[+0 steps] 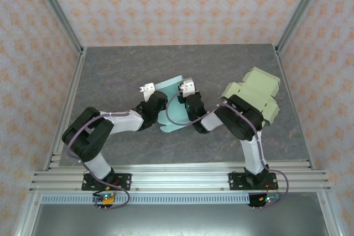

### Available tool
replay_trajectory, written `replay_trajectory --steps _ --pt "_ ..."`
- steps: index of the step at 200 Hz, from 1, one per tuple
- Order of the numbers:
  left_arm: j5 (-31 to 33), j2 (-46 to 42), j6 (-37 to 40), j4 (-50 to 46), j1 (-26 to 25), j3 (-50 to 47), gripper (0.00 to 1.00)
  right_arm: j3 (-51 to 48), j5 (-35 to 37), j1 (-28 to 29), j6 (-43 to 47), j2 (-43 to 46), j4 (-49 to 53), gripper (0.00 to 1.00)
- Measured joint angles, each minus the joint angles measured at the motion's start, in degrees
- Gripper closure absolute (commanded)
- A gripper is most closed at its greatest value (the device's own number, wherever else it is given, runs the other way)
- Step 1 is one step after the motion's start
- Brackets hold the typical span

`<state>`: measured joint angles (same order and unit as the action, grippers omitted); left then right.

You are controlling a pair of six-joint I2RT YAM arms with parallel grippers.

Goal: Fold the paper box

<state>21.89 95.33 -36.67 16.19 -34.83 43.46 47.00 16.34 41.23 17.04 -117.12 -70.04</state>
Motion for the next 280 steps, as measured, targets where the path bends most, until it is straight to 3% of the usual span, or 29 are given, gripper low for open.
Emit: replay_trajectory --steps 43,119,164,189,229,280 --pt "0.04 0.0 -0.02 -0.61 -0.07 1.07 1.0 -4.26 -11.08 -3.91 -1.42 4.66 -0.33 0.48" --pt "0.04 0.0 -0.61 -2.36 -0.07 1.51 1.0 -5.7 -25.77 -4.72 -1.11 6.73 -0.68 0.33" --pt "0.81 0.0 2.36 -2.71 0.46 1.51 1.0 -9.7 -38.99 -9.16 4.02 16.24 5.73 0.24" --pt "-0.5 0.0 7.69 -1.16 1.88 1.51 1.0 -10.88 -45.46 -13.81 9.99 23.85 16.79 0.23" --pt "-4.66 0.0 19.12 3.06 2.62 1.51 1.0 0.83 -59.52 -21.53 24.68 28.04 49.44 0.23" --pt "-12.15 0.0 26.84 5.81 3.13 1.51 1.0 6.36 -69.07 -22.01 34.16 25.11 67.04 0.26"
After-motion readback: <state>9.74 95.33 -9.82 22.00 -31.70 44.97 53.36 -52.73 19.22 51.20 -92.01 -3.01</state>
